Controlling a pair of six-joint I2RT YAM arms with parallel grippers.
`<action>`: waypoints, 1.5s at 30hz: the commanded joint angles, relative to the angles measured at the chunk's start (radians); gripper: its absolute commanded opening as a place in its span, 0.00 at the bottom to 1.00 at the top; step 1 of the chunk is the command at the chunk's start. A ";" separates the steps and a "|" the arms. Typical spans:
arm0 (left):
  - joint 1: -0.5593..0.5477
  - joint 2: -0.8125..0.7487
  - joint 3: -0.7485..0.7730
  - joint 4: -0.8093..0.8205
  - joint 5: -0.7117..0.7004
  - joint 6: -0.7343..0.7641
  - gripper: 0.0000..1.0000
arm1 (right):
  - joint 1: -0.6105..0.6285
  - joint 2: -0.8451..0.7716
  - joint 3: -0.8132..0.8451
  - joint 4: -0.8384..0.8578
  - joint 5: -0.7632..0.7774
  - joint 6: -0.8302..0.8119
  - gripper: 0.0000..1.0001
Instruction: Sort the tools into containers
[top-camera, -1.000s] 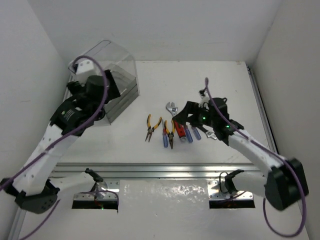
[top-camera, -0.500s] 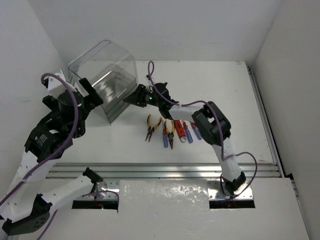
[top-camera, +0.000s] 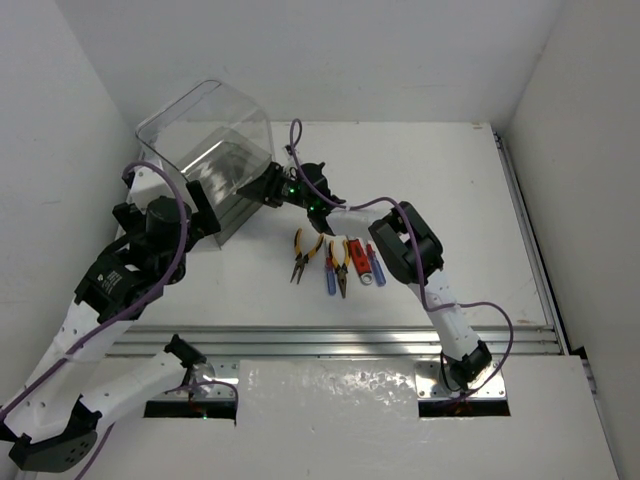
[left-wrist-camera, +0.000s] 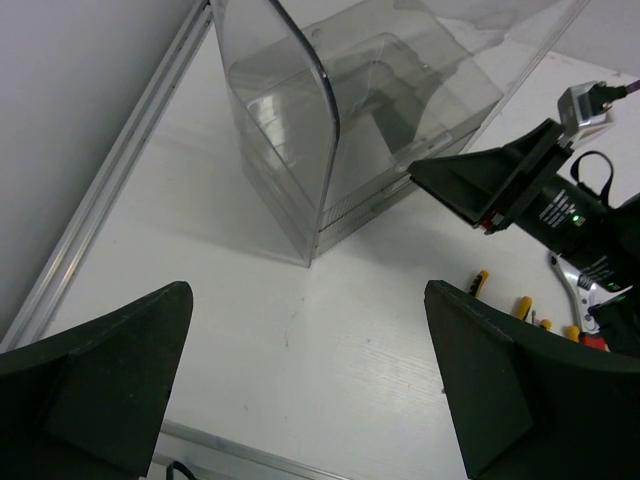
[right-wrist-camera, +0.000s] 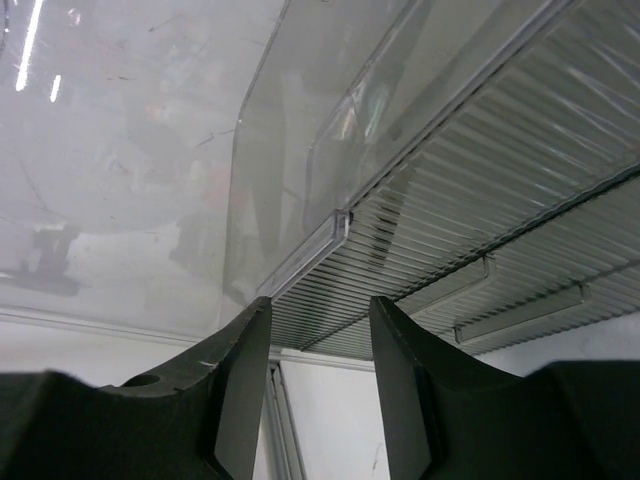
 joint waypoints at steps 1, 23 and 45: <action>0.007 -0.017 -0.020 0.041 -0.023 0.024 1.00 | 0.004 -0.003 0.036 0.118 0.012 0.014 0.44; 0.007 -0.046 -0.091 0.057 -0.023 0.026 1.00 | 0.004 -0.012 0.084 0.114 0.027 0.078 0.26; 0.007 -0.039 -0.112 0.117 -0.014 0.021 1.00 | 0.003 -0.168 -0.033 0.088 0.035 0.090 0.01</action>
